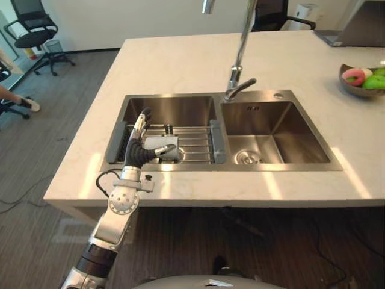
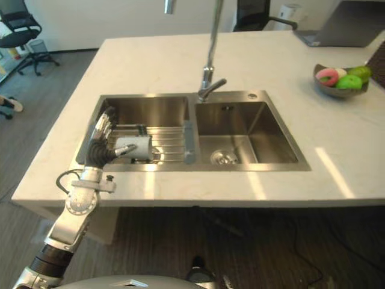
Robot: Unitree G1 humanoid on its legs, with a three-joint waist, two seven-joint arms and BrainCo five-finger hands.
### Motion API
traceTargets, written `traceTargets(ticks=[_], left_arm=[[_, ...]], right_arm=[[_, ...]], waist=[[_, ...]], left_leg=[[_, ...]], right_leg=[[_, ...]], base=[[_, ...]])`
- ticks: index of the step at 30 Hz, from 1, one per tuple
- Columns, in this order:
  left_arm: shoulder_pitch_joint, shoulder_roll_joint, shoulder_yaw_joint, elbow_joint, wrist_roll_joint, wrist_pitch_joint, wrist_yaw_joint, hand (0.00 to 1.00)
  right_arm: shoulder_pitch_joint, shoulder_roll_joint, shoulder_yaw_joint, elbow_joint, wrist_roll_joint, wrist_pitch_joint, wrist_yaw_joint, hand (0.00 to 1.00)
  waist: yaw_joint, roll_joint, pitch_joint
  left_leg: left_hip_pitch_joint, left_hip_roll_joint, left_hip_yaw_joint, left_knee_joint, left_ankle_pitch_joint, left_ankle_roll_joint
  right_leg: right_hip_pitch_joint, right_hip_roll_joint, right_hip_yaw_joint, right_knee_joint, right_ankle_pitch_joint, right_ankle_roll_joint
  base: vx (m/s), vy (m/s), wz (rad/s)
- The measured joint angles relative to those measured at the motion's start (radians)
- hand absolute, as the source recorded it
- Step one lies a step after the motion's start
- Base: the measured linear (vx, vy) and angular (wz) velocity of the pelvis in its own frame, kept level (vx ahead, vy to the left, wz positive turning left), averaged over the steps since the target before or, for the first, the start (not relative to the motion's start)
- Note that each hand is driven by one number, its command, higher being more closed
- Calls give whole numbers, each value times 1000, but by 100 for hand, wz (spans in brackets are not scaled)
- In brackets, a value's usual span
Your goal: Walk over to the sink, pick up the cup, carry it to the dishwasher, place the cup inside the dishwasher, then close the dishwasher door
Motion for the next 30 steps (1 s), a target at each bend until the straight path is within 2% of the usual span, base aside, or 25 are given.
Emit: traceTargets(ticks=[1, 4, 5, 6, 9, 14, 18, 22, 24, 30], left_arm=[[-2, 0, -2, 18, 31, 0, 10, 0], [-10, 19, -13, 92, 214, 21, 77, 0], [-22, 44, -24, 111, 300, 29, 108, 0], [-40, 74, -32, 123, 351, 31, 130, 0], [-96, 133, -32, 171, 435, 41, 147, 0], [-155, 199, -71, 288, 518, 96, 152, 0], [-155, 207, -71, 359, 602, 149, 175, 0], [-156, 218, -75, 406, 644, 155, 150, 0], [-160, 219, -96, 430, 701, 162, 109, 0], [-219, 228, -119, 477, 766, 176, 97, 0]], right_arm=[[4, -2, 0, 0, 0, 0, 0, 0], [26, -20, -7, 1, -1, 0, 1, 0], [33, -26, -17, 1, -15, -1, 2, 0], [35, -27, -29, 3, -40, -4, 3, 0], [28, -36, -63, 10, -70, -8, 9, 0], [-2, -62, -137, 40, -76, -7, 14, 0], [-7, -59, -136, 39, -76, 9, 32, 0], [-17, -61, -112, 33, -75, 45, 31, 0], [-21, -61, -78, 28, -74, 65, 29, 0], [-27, -70, -46, 1, -66, 92, 28, 0]], waist=[[-4, 2, -1], [-24, 18, -12], [-25, 14, -10], [-25, 24, -16], [-26, 21, -15], [-39, 19, -14], [-41, 7, -7], [-43, 3, -5], [-46, 5, -7], [-46, 17, -12]], left_leg=[[0, 1, 0, -1, 0, -1], [2, 13, 2, -10, -2, -9], [2, 19, 4, -13, -2, -15], [7, 25, 5, -13, 0, -16], [15, 31, 8, -15, 11, -20], [21, 14, 12, -14, 8, -14], [32, 7, 13, -13, 1, -4], [30, 9, 26, -14, -13, -8], [28, 13, 27, -14, -15, -11], [28, 19, 27, -14, -2, -13]], right_leg=[[-3, 2, 0, 0, 1, 0], [-12, 12, 1, 0, 0, -3], [-17, 20, 5, 0, 1, 0], [-21, 28, 6, 1, 4, -8], [-19, 37, 9, 1, 5, -12], [-15, 25, 8, 0, 7, -8], [-5, 17, 12, 0, 13, 1], [-7, 17, 23, 0, 7, 9], [-12, 17, 24, 0, 5, 8], [-19, 24, 22, 0, 8, 2]], base=[[24, -4, -20], [71, 0, -15], [128, 2, -12], [181, -2, -12], [129, 12, -6], [17, 45, -2], [-62, 30, 0], [-73, -1, -10], [0, 0, 0], [54, 12, 0]])
